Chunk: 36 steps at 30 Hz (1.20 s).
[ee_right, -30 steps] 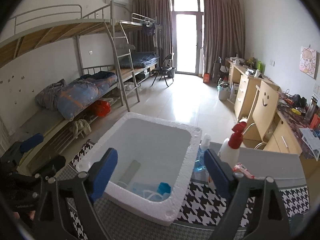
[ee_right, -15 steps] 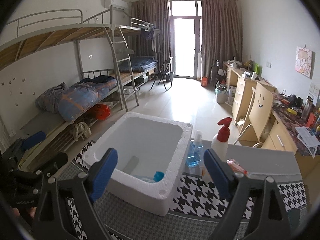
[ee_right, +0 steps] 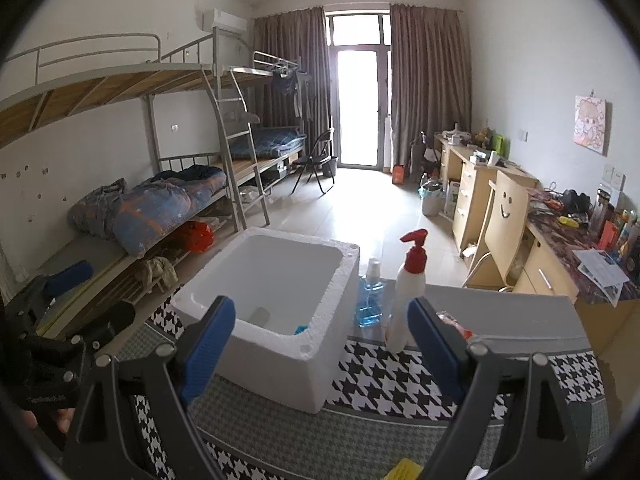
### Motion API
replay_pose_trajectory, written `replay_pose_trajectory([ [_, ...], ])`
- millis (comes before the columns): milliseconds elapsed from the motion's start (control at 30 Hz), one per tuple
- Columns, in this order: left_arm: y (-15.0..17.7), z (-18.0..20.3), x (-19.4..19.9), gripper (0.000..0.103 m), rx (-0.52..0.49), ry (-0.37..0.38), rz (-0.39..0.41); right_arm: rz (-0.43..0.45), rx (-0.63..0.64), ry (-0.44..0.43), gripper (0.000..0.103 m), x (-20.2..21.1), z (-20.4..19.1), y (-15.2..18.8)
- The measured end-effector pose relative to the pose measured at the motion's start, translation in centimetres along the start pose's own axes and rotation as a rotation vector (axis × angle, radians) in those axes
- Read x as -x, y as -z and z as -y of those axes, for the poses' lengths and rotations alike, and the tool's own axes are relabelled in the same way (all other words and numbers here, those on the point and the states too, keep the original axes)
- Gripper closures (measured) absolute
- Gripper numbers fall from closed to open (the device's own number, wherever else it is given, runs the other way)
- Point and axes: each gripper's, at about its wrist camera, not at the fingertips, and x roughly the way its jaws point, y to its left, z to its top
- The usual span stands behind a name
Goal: Organize soft objects
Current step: 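Withdraw both tools from the box back toward the table items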
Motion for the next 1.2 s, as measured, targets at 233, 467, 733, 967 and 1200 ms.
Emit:
replay_pose_trajectory([
  [233,0.1,1.2,1.0,0.001,-0.01,0.032,0.015,0.018,-0.006,0.012,0.012,1.5,0.7,0.8],
  [467,0.4,2.1,1.8,0.001,-0.018,0.045,0.029,0.035,-0.024,0.015,0.012,3.0,1.4,1.5],
  [733,0.9,3.6,2.1,0.001,-0.036,0.071,0.032,0.046,-0.032,0.022,0.012,4.2,2.0,2.6],
  [967,1.3,4.2,2.3,0.001,-0.039,0.105,0.029,0.063,-0.028,0.05,0.012,5.2,2.3,3.9],
  [1200,2.0,5.0,2.5,0.001,-0.042,0.124,0.03,0.073,-0.026,0.074,0.012,6.0,2.8,4.9],
])
